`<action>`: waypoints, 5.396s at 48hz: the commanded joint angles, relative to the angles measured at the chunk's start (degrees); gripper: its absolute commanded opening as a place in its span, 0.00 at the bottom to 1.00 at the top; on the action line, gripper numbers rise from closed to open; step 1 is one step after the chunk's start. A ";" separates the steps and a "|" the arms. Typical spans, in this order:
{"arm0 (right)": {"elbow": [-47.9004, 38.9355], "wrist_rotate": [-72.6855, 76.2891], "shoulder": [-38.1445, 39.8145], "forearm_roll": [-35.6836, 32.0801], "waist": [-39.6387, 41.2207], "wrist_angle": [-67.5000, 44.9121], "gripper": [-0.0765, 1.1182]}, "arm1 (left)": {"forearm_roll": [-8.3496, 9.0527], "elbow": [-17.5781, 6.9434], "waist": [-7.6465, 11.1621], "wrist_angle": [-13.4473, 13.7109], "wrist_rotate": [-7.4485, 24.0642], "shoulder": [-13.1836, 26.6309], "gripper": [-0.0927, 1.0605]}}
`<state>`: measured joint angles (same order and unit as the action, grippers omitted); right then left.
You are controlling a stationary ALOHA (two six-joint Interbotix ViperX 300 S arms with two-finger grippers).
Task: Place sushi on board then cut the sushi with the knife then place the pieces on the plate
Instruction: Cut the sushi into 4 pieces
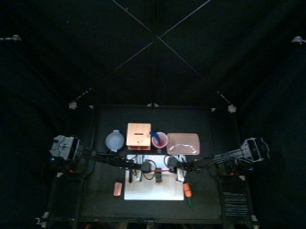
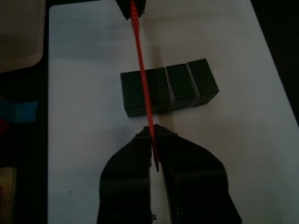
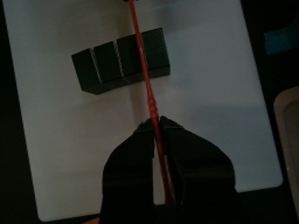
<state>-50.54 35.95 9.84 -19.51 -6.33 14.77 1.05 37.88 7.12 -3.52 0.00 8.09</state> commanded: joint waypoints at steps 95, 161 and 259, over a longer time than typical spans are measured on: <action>2.99 1.05 3.60 4.22 -1.93 6.50 0.31 | -1.05 -1.58 4.83 3.52 0.18 -2.64 0.44; 2.55 0.88 -5.10 7.47 -2.90 5.45 0.31 | -2.90 -1.05 4.83 3.52 -0.09 2.81 0.44; 4.48 1.05 2.37 7.12 -5.10 5.63 0.31 | -2.11 -2.90 7.47 3.52 0.09 -2.20 0.44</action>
<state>-46.32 36.39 11.34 -12.57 -11.78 20.57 -0.79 35.95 12.83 0.00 0.00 6.42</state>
